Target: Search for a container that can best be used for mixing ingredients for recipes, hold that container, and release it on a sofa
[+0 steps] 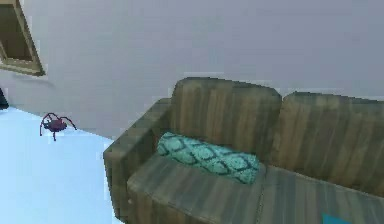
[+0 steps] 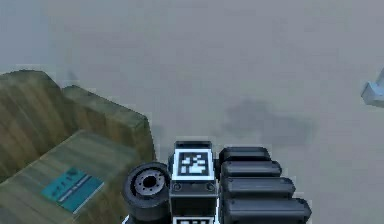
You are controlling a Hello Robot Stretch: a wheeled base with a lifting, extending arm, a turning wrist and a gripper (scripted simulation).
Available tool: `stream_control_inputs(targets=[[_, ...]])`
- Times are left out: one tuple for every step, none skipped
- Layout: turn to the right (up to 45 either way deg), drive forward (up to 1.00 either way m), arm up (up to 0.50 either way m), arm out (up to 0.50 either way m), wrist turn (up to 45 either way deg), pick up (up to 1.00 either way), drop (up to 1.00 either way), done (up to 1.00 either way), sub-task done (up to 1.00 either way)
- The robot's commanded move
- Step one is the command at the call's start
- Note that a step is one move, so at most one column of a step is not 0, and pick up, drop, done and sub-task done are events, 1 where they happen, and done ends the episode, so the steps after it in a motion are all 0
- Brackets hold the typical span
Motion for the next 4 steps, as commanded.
stream_control_inputs(targets=[[42.0,0.00,0.00,0.00,0.0,0.00,0.00,0.00,0.00],[0.0,0.30,0.00,0.00,0.0,0.00,0.00,0.00,0.00],[-45.0,0.00,0.00,0.00,0.0,0.00,0.00,0.00,0.00],[-45.0,0.00,0.00,0.00,0.0,0.00,0.00,0.00,0.00]])
